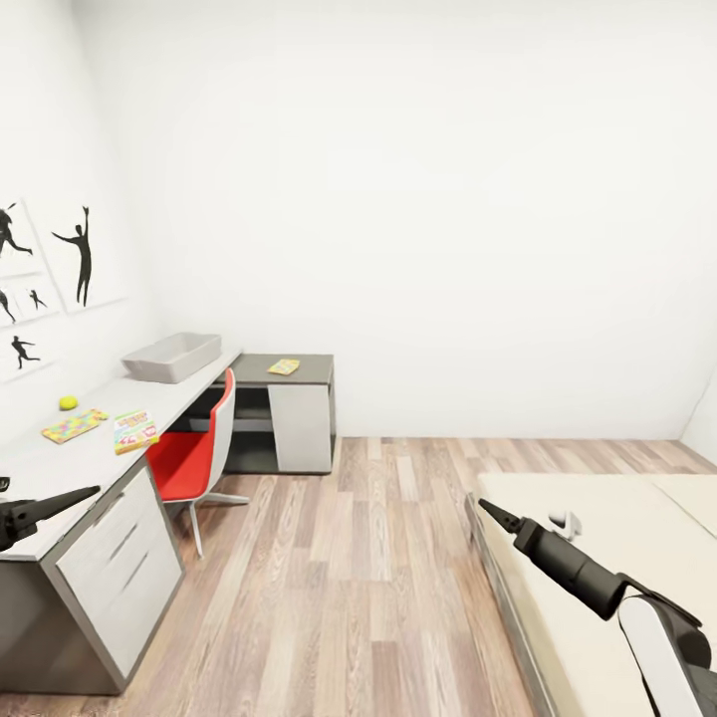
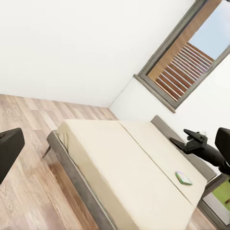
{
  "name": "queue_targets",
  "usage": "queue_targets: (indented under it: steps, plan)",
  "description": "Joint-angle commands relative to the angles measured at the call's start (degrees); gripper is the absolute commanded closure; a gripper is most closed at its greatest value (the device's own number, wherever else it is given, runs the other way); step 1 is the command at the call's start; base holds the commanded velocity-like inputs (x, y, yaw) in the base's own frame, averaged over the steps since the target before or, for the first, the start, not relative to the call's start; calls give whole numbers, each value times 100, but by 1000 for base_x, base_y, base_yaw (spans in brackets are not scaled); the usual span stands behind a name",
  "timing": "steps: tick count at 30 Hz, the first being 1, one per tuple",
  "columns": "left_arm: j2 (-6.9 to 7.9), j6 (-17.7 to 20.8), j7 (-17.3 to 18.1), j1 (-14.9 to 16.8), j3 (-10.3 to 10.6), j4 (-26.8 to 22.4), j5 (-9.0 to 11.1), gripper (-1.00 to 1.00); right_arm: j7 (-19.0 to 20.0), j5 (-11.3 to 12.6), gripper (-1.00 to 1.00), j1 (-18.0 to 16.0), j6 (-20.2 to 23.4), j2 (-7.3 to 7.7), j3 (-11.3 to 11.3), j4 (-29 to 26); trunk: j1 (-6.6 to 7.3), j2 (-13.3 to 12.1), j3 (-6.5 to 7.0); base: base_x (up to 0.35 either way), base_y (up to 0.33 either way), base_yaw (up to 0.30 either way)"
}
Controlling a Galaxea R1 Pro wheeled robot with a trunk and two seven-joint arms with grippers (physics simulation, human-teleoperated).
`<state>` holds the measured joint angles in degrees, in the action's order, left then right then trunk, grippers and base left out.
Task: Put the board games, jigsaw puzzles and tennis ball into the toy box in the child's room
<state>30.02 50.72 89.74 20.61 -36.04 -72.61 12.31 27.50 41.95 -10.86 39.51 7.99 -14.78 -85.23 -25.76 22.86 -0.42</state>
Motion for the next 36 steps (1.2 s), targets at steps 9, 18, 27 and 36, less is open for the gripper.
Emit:
queue_targets:
  steps: [9,18,27,36]
  plan:
    - [4,61,26,5,0,1,-10,-100,-143,8,-100,-4,2,-7,45,15,-2,6,-9,0,0,43]
    - [-4,61,26,5,0,1,-9,-100,-104,31,-100,-4,-4,-8,25,14,-2,6,-9,0,0,2]
    - [-4,61,26,5,0,1,-10,-100,-81,56,-100,-2,0,-8,41,7,-2,6,0,0,0,-28]
    - [-4,61,26,5,0,1,-10,-100,-78,75,-100,-1,12,-8,53,-18,-2,6,47,-77,0,-155]
